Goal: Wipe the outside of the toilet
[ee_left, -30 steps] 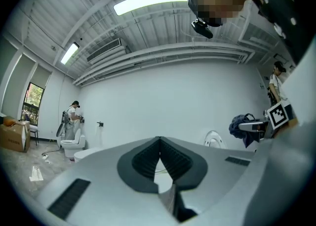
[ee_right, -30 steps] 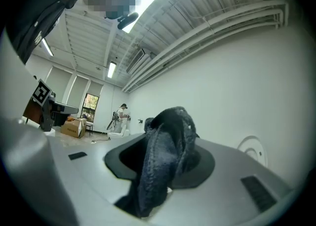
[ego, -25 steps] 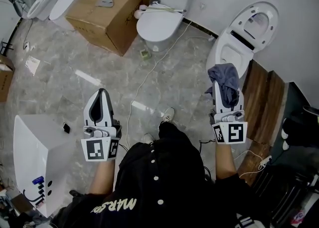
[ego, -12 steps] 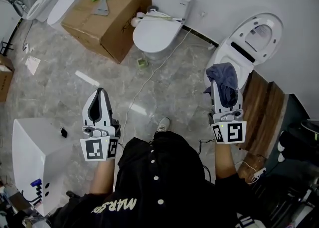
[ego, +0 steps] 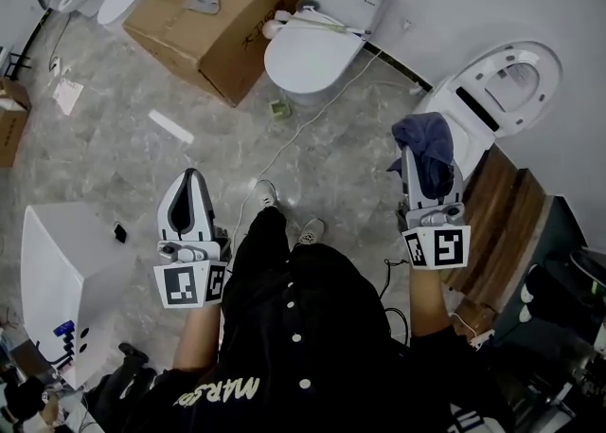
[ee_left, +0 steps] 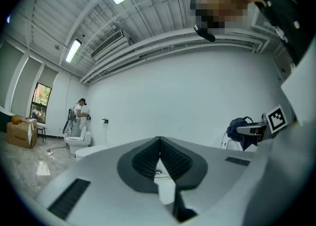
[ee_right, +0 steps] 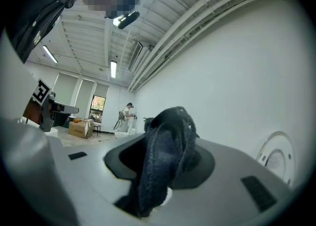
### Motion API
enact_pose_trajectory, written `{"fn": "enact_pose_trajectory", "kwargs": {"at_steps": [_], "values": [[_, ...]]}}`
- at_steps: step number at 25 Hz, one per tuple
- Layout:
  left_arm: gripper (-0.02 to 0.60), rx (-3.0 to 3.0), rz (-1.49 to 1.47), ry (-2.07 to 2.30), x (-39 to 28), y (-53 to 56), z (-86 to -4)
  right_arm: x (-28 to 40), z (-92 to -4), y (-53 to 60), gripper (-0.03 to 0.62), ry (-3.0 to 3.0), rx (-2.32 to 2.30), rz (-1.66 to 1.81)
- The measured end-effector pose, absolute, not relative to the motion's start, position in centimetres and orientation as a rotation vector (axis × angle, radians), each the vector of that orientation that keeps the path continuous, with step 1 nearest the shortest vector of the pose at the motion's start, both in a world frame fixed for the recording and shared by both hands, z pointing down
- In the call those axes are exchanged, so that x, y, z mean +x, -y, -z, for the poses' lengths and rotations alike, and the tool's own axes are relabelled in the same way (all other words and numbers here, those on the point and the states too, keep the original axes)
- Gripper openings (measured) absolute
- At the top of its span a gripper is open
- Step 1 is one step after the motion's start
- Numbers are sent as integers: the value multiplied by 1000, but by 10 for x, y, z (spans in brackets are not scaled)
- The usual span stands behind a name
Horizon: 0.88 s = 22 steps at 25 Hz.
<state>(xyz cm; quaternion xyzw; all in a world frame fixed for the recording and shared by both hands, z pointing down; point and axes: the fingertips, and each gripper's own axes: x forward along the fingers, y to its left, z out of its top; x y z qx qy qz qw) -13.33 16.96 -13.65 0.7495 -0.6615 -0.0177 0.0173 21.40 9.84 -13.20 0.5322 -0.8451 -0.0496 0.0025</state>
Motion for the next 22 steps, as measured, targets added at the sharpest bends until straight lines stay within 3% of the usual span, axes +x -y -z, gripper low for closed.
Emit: {"fn": "enact_pose_trajectory", "kwargs": {"at_steps": [22], "values": [[9, 2416, 34, 1911, -180, 3, 104, 145, 79, 37, 144, 2568, 1645, 84]]}}
